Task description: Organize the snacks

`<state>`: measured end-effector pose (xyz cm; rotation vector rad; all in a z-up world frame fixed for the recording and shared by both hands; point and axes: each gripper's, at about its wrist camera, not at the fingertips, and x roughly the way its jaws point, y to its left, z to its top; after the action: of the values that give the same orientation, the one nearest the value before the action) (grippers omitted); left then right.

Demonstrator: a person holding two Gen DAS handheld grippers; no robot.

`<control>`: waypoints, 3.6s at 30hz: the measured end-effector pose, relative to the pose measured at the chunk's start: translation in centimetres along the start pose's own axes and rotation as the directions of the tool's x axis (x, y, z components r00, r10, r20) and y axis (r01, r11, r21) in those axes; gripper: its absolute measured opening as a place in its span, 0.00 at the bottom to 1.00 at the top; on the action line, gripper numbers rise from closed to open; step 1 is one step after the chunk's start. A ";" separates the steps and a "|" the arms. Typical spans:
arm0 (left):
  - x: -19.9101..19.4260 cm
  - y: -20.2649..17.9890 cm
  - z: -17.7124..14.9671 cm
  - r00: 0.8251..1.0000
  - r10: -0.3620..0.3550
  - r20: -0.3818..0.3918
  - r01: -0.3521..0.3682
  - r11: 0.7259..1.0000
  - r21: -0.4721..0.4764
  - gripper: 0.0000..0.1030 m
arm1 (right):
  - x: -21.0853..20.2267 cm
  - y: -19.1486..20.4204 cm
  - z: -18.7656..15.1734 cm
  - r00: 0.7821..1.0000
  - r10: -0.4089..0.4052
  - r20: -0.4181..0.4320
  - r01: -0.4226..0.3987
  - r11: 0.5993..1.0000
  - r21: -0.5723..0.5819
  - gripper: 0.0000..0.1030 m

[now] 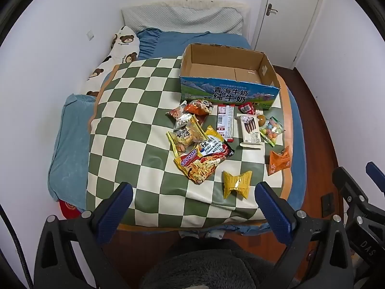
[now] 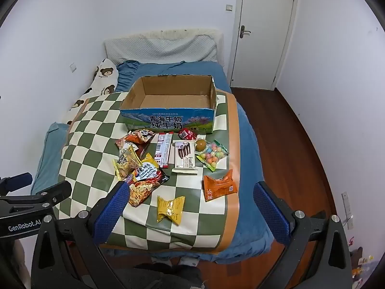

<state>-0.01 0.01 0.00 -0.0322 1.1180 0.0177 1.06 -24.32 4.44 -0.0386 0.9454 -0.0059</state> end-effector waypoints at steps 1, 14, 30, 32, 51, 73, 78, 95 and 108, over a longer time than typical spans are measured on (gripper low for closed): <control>0.0 0.0 0.0 1.000 0.000 -0.008 0.000 1.000 0.001 1.00 | 0.0 0.0 0.0 1.000 0.013 -0.009 -0.013 1.000 0.009 1.00; 0.0 0.0 0.0 1.000 -0.002 0.000 0.002 1.000 0.000 1.00 | -0.1 0.0 -0.1 1.000 0.001 -0.006 -0.001 1.000 0.004 1.00; 0.1 0.1 0.0 1.000 0.001 0.006 -0.001 1.000 -0.001 1.00 | -0.1 -0.1 -0.2 1.000 0.006 -0.008 -0.006 1.000 0.006 1.00; 0.0 0.1 0.1 1.000 0.002 0.007 -0.002 1.000 0.000 1.00 | -0.3 -0.3 -0.4 1.000 0.009 -0.009 -0.008 1.000 0.010 1.00; -0.5 0.0 0.4 1.000 0.002 0.014 -0.002 1.000 0.003 1.00 | 0.0 0.0 -0.2 1.000 0.008 0.002 -0.008 1.000 0.010 1.00; -1.3 -0.3 1.5 1.000 0.003 0.025 -0.003 1.000 0.002 1.00 | -0.5 0.0 0.5 1.000 0.013 0.011 -0.013 1.000 0.015 1.00; -1.3 -0.2 1.4 1.000 0.002 0.025 -0.002 1.000 0.004 1.00 | -0.4 -0.1 0.5 1.000 0.017 0.011 -0.017 1.000 0.013 1.00; -0.5 -0.9 4.0 1.000 0.020 0.022 -0.019 0.999 -0.033 1.00 | 1.0 -0.7 1.0 0.998 0.064 -0.009 -0.063 0.998 0.020 1.00; 11.7 1.3 4.8 0.930 0.366 0.038 -0.368 0.923 0.112 1.00 | 15.9 -3.6 -0.8 0.922 0.311 -0.229 -0.251 0.933 0.256 1.00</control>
<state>9.44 1.46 -8.45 0.2838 1.0934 0.2882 9.77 -28.30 -8.74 0.3149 1.2084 0.1549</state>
